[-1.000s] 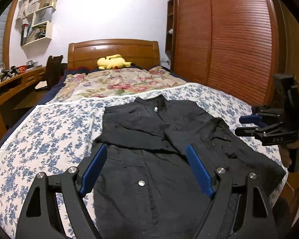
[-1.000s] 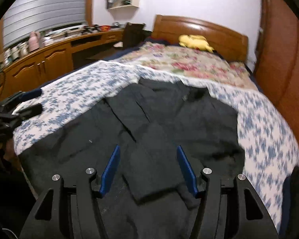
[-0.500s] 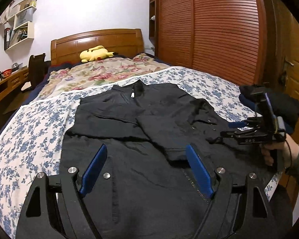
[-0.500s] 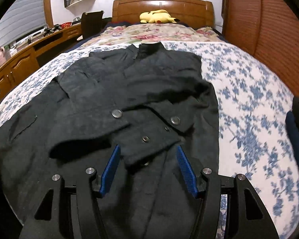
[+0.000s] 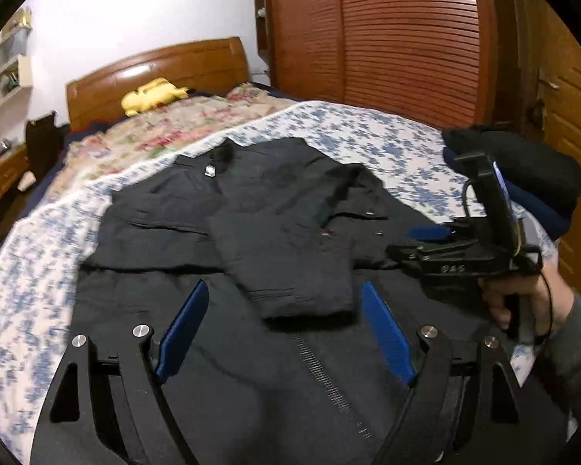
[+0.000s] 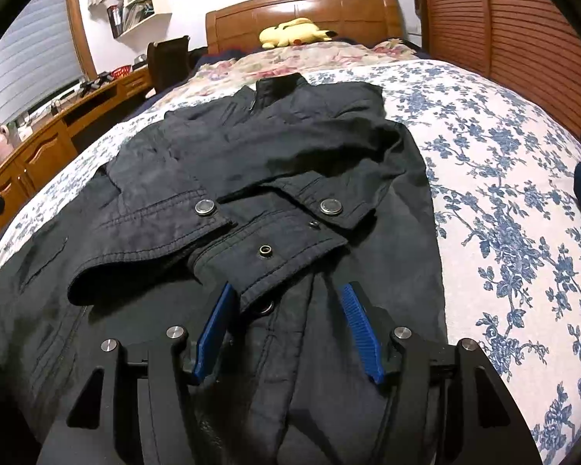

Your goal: Fold large clothes

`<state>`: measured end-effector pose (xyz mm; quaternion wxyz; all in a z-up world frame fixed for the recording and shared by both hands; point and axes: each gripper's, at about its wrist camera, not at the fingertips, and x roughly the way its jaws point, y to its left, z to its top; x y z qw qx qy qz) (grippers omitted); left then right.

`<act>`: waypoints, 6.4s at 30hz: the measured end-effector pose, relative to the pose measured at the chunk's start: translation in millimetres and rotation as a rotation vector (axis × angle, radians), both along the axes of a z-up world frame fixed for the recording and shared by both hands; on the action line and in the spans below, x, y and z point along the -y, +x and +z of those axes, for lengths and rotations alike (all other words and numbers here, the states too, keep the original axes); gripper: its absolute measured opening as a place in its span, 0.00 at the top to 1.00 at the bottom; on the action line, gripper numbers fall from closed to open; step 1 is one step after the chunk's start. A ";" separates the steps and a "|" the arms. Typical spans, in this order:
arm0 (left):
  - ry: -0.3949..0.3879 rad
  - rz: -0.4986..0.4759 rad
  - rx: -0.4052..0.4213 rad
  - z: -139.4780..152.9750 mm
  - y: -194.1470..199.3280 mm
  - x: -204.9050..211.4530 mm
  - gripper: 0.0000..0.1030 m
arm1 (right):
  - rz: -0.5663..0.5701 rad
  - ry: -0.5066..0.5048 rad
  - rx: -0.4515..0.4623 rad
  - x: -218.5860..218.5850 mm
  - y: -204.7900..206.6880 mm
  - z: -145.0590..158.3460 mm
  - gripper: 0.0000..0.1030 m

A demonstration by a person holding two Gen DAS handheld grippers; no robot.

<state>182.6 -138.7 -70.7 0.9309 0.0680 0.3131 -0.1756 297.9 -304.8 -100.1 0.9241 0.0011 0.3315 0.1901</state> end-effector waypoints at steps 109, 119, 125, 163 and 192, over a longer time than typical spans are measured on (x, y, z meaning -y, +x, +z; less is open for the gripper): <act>0.036 0.347 -0.258 -75.5 -81.2 -214.3 0.29 | 0.125 -0.209 0.000 -87.4 -12.8 -4.4 0.41; -0.004 0.357 -0.252 -75.8 -86.0 -217.0 0.29 | 0.106 -0.186 -0.011 -69.5 -26.0 3.4 0.41; -0.024 0.342 -0.202 -69.7 -104.0 -215.4 0.29 | 0.071 -0.240 0.041 -29.6 -66.6 27.2 0.41; -0.096 0.312 -0.209 -74.4 -127.7 -212.5 0.57 | 0.016 -0.190 -0.102 45.1 -122.7 3.2 0.37; -0.157 0.242 -0.075 -16.5 -137.0 -201.6 0.95 | 0.114 -0.100 -0.085 47.4 -121.7 27.3 0.92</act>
